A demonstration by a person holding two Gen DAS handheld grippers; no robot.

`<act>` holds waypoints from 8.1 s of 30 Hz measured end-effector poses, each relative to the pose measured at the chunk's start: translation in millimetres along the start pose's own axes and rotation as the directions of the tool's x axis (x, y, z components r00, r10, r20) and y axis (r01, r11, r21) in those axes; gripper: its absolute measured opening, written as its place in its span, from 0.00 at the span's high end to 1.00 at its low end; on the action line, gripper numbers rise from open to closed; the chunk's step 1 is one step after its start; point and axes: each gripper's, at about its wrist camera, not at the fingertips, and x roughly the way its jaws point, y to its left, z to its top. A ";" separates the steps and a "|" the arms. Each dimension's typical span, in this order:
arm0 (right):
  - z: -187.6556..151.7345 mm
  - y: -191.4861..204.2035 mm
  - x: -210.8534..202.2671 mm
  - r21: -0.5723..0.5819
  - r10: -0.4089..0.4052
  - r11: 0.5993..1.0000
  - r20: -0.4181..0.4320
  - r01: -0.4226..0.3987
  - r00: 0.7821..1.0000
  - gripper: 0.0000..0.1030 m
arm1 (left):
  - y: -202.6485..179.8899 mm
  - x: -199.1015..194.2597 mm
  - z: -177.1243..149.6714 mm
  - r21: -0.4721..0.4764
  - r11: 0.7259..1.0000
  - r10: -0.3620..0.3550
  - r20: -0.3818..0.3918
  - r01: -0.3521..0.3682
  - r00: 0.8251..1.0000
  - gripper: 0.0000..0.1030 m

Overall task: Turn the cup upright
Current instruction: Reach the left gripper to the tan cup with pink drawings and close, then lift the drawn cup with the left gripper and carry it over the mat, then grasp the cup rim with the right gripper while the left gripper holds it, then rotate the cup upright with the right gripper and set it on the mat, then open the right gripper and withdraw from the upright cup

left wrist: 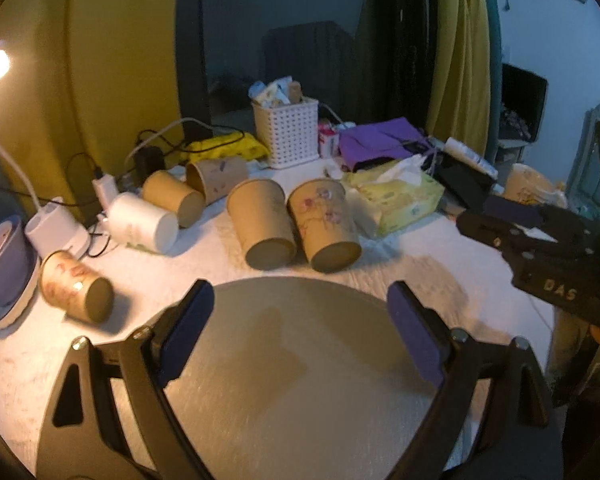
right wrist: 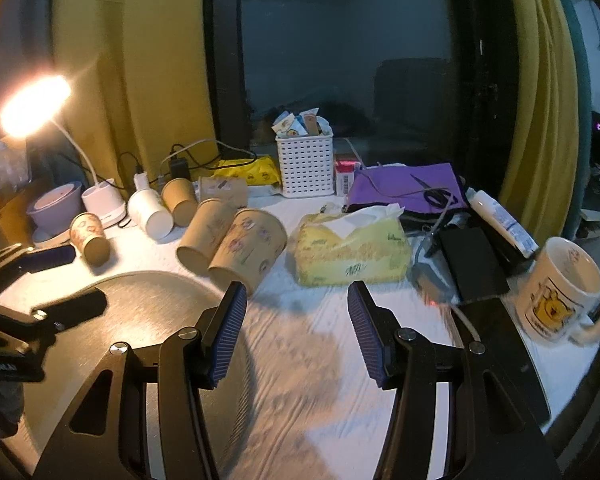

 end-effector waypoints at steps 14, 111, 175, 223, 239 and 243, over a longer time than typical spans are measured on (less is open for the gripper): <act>22.1 -34.6 48.5 0.028 0.023 0.999 -0.024 -0.022 0.999 0.46 | -23.1 82.5 43.8 0.067 0.998 -0.009 -0.061 0.013 0.998 0.13; -59.1 165.9 -102.2 0.221 0.540 0.829 -0.074 -0.514 0.838 0.29 | 43.8 -160.9 -159.8 0.015 0.982 -0.189 0.228 0.191 0.955 0.40; -58.9 189.7 -18.4 -0.128 0.011 0.992 -0.018 -0.013 1.000 0.31 | 112.8 -110.4 -160.1 -0.286 0.948 -0.135 0.044 0.142 0.990 0.30; -77.1 175.3 -133.1 -0.041 0.044 0.998 0.071 -0.041 0.997 0.24 | 68.4 -186.4 -144.2 -0.152 0.987 -0.024 0.224 0.060 0.974 0.30; -65.4 183.2 -173.4 -0.066 0.043 0.997 0.157 -0.033 0.987 0.24 | 60.6 -224.2 -135.5 -0.125 0.992 0.025 0.336 0.018 0.941 0.29; -62.7 186.0 -181.5 -0.076 0.046 0.997 0.171 -0.034 0.984 0.24 | 61.9 -232.6 -134.7 -0.124 0.992 0.034 0.364 0.013 0.931 0.16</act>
